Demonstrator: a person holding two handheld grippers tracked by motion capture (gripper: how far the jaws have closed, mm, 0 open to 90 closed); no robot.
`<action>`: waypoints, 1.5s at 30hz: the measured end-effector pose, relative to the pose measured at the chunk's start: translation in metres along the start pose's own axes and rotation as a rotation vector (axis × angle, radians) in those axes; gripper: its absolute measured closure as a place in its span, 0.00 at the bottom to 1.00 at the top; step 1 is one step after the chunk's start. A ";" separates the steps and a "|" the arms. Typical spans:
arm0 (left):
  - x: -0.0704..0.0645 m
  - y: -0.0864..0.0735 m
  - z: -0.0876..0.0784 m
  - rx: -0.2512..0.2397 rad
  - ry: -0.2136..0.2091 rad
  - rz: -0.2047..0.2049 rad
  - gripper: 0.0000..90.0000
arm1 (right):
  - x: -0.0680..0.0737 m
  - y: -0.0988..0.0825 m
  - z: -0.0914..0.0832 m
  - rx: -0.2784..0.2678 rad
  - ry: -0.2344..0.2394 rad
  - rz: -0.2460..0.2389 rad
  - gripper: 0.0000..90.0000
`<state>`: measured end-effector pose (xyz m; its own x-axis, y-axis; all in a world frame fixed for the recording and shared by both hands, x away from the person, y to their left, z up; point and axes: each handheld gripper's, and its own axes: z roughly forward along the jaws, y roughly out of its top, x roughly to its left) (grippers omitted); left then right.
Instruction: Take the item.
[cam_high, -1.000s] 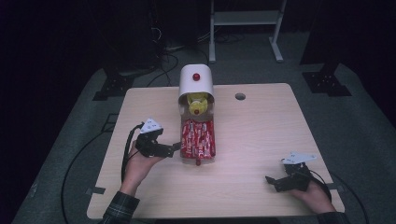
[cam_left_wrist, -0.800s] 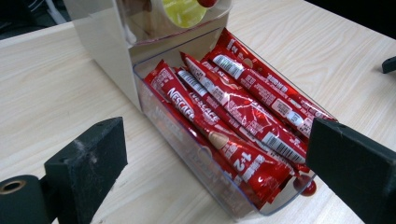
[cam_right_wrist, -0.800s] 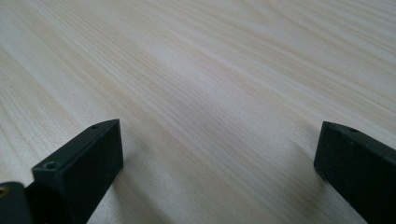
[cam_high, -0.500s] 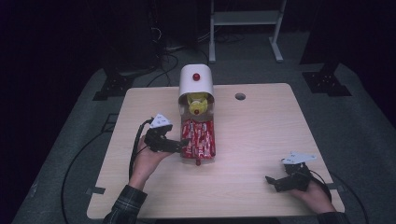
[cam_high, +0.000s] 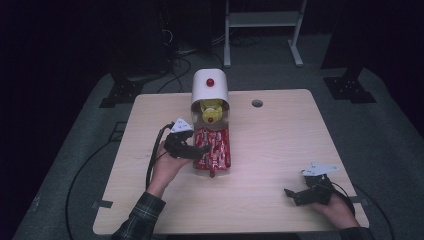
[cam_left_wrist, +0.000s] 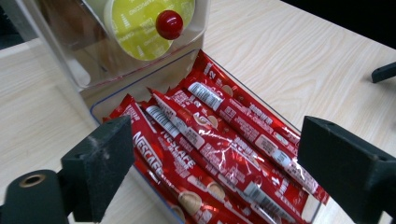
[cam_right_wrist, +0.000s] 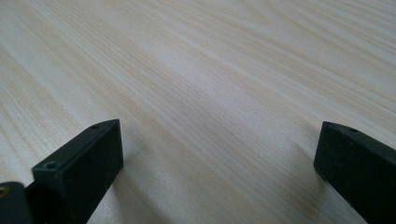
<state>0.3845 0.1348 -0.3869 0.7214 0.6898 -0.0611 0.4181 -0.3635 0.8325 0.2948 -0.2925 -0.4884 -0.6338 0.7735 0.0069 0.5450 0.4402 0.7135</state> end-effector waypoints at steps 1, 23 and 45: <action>0.000 0.000 0.004 0.009 0.001 0.002 0.14 | 0.000 0.000 0.000 0.000 0.000 0.000 0.00; -0.002 -0.002 0.039 0.100 0.003 0.020 0.32 | 0.000 0.000 0.000 0.000 0.000 0.001 0.00; -0.002 -0.005 0.045 0.184 0.014 -0.010 0.51 | 0.001 0.000 0.000 0.000 0.001 0.000 0.00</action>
<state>0.4057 0.1072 -0.4154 0.7091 0.7026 -0.0601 0.5205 -0.4639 0.7169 0.2941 -0.2924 -0.4884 -0.6339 0.7734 0.0075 0.5452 0.4400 0.7135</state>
